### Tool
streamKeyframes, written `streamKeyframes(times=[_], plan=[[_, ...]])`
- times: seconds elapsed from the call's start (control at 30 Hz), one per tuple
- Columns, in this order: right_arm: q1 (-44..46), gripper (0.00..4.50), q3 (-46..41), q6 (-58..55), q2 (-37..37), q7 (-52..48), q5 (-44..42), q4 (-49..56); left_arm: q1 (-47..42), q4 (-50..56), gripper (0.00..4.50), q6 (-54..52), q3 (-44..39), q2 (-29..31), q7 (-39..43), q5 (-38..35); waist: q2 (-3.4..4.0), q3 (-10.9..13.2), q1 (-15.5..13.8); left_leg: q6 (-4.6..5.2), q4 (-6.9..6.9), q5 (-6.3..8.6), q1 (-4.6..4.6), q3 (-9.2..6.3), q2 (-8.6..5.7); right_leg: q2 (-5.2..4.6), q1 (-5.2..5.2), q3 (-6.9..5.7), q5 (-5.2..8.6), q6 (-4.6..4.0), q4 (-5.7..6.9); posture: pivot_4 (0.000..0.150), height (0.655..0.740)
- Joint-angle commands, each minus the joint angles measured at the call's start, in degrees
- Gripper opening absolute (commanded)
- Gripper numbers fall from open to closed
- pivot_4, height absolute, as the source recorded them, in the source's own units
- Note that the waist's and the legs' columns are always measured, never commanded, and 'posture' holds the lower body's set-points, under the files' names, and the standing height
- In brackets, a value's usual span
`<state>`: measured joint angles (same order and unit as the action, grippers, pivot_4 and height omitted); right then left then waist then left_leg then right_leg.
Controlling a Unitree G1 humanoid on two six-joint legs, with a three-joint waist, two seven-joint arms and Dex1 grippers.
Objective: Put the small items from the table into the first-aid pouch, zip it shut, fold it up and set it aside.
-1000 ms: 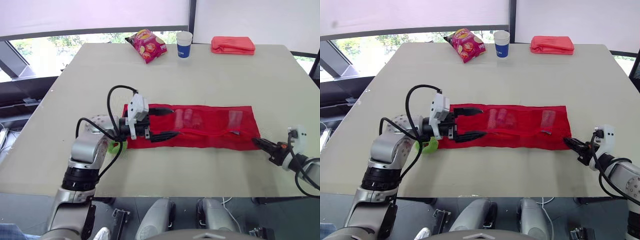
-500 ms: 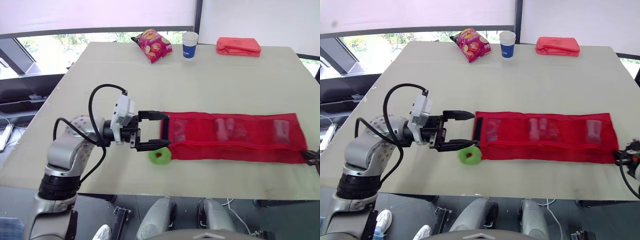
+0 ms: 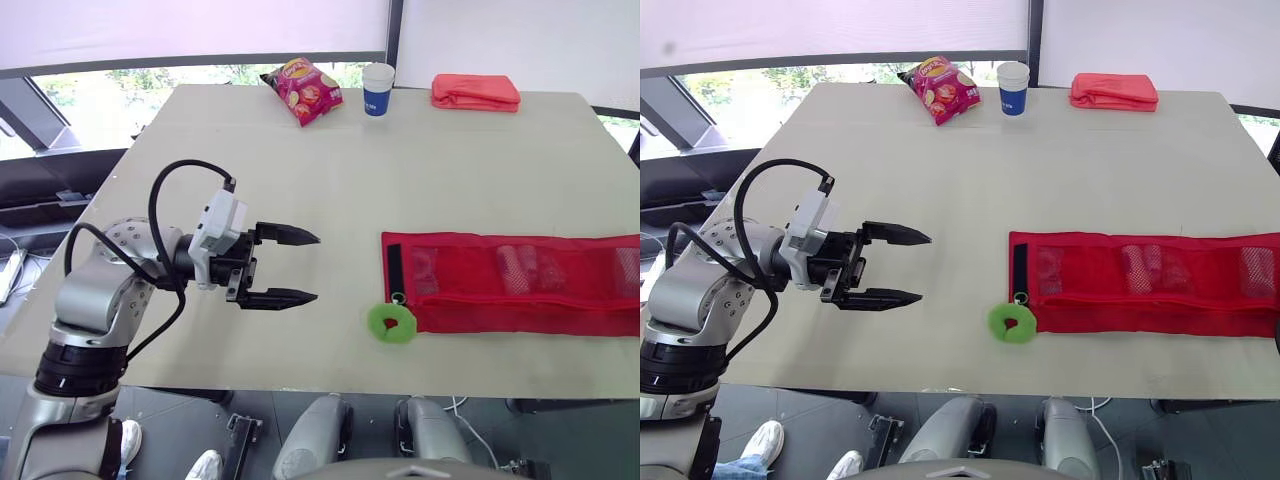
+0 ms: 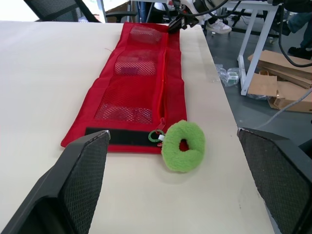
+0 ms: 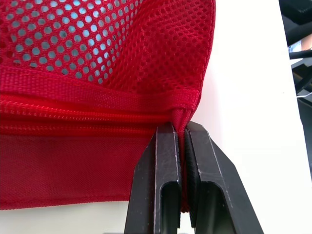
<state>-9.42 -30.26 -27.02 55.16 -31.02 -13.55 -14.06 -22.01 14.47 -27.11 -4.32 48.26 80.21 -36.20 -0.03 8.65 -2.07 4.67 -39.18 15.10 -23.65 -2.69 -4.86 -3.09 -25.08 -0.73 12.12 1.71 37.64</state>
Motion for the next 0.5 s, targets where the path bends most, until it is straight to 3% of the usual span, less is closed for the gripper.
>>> streamKeyframes(times=[0.03, 0.3, 0.47, 0.5], plan=[[-2.1, 1.05, -1.8, 1.8, 1.4, -2.5, 0.8, 2.7, -0.9, -0.3, 4.5, 0.9, -1.2, 0.7, -0.2, -0.4, 0.01, 0.0, 0.0, 0.0, 0.0, 0.0, 0.0, 0.0, 0.0, 0.0, 0.0, 0.0, 0.0, 0.0, 0.0, 0.15, 0.7395], [-11.9, 4.44, -13.9, 4.7, 0.9, -17.9, -6.4, 14.0, -0.7, -2.0, 4.5, -2.9, 0.0, -0.2, -5.6, 0.8, 0.09, 0.0, -0.1, 0.02, 0.02, 0.01, 0.0, -0.01, 0.01, 0.01, 0.0, -0.01, 0.0, 0.02, -0.01, 0.15, 0.7395], [-14.6, 4.44, -19.4, 2.7, -3.7, -24.9, -17.3, 29.9, -2.6, -1.6, 4.5, -11.5, 4.3, -3.7, -15.2, 2.1, -0.01, 0.1, -0.1, 0.07, 0.03, 0.05, 0.09, -0.06, 0.05, 0.02, 0.11, -0.03, 0.0, 0.05, -0.04, 0.15, 0.7395], [-14.2, 4.44, -18.9, 1.3, -5.3, -24.2, -20.9, 35.1, -4.6, -4.1, 4.5, -14.4, 4.9, -7.7, -21.2, 3.0, -0.01, 0.1, -0.1, 0.05, 0.03, 0.04, 0.11, -0.08, 0.05, 0.02, 0.15, -0.05, 0.0, 0.04, -0.07, 0.15, 0.7395]])
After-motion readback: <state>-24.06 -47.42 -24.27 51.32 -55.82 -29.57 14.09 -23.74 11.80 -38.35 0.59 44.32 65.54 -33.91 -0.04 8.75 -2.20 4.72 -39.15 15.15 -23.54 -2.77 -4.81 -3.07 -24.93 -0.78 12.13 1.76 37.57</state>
